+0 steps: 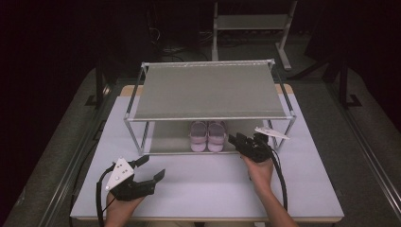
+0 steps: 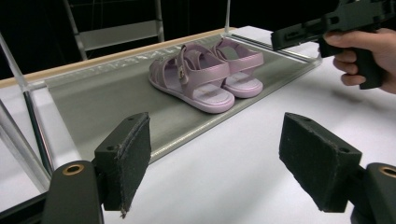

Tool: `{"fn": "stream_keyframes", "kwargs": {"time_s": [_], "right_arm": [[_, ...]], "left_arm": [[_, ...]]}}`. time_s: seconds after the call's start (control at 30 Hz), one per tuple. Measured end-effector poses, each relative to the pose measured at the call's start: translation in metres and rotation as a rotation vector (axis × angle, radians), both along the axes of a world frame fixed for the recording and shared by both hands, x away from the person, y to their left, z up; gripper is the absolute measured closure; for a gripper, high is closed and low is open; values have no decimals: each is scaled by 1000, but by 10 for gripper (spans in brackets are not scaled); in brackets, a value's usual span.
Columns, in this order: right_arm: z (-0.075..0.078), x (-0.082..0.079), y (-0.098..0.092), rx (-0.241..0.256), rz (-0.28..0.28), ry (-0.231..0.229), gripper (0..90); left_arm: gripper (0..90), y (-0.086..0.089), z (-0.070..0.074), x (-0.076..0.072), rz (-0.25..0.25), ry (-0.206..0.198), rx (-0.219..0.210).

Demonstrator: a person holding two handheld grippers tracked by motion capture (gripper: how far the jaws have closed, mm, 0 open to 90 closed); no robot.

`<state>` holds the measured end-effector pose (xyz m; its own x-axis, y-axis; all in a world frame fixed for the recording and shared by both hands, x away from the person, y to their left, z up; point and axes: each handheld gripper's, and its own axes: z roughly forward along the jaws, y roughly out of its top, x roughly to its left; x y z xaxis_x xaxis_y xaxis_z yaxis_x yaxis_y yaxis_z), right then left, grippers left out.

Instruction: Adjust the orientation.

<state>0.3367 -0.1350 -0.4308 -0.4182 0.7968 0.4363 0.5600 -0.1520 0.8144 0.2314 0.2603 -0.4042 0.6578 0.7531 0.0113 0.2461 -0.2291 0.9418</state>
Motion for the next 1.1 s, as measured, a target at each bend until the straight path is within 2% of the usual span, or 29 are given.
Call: {"fn": "stream_keyframes", "kwargs": {"time_s": [0.23, 0.33, 0.37, 0.47, 0.83, 1.1], "right_arm": [[0, -9, -4, 13, 28, -26, 512], [-1, -12, -6, 18, 31, -24, 503], [-2, -15, -8, 20, 35, -10, 492], [-2, -19, -12, 30, 36, -24, 488], [-3, -31, -23, 20, 47, -16, 466], [-4, -42, -31, 33, 58, -15, 449]], "left_arm": [[249, -2, -1, 0, -4, 1, 3], [250, -1, -1, -1, -3, 2, 2], [250, -1, -1, -1, -3, 3, 3], [249, -2, -1, 0, -3, 2, 4], [249, -2, -1, 0, -4, 3, 5], [249, -2, -2, 1, -7, 5, 10]]}}
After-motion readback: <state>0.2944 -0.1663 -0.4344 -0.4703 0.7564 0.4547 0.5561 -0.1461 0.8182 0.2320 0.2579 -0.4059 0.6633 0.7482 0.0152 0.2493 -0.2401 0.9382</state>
